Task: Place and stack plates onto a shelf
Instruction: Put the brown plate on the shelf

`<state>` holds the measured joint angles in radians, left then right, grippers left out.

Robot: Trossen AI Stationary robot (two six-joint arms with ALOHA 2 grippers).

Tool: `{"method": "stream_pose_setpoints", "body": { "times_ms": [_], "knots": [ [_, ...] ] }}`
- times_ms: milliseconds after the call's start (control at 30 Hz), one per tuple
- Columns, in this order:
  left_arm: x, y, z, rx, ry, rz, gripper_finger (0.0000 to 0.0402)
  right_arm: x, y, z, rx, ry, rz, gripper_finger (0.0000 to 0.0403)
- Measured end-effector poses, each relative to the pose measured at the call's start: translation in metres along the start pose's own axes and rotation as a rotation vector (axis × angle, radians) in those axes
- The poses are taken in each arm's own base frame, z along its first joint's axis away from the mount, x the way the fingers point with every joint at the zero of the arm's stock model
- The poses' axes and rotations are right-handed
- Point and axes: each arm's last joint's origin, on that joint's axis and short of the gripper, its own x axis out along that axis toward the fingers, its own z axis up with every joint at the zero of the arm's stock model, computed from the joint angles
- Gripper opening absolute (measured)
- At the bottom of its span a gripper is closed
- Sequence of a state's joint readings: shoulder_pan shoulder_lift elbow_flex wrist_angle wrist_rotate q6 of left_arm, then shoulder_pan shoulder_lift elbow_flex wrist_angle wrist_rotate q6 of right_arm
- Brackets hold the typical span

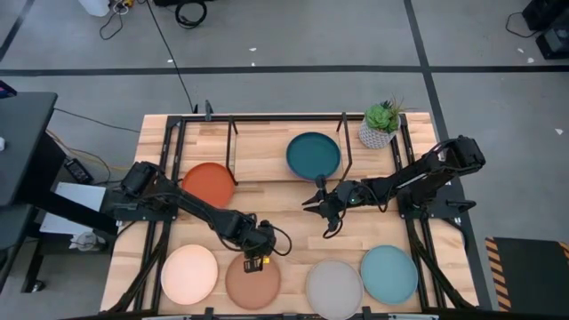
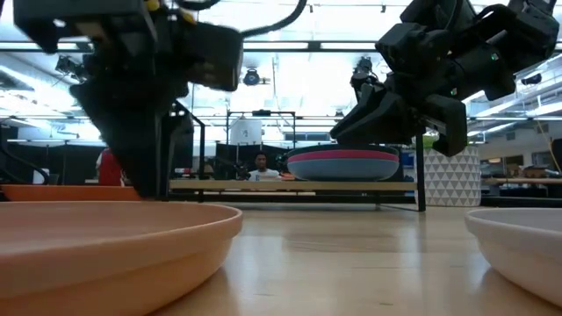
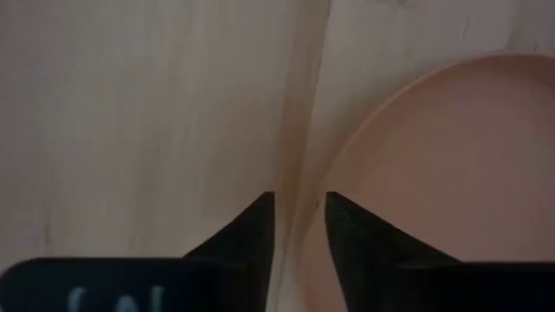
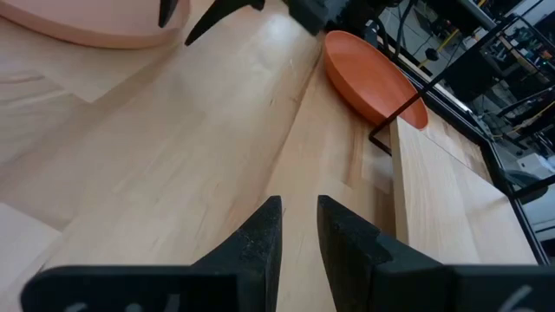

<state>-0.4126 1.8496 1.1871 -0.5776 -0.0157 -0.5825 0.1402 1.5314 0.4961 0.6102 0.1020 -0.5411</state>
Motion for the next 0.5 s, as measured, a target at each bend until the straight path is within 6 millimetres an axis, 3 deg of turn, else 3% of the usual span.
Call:
{"method": "stream_pose_setpoints", "body": {
  "times_ms": [233,500],
  "knots": [
    [0.0065,0.0016,-0.0034,0.011,-0.013,-0.026,0.0135,0.0000,0.0001,-0.0002,0.007,0.002,0.001,0.0082],
    [0.0065,0.0016,-0.0037,0.046,-0.008,-0.030,0.0065,0.0000,0.0002,-0.0003,0.016,0.003,0.002,0.0082]
  ]
}}
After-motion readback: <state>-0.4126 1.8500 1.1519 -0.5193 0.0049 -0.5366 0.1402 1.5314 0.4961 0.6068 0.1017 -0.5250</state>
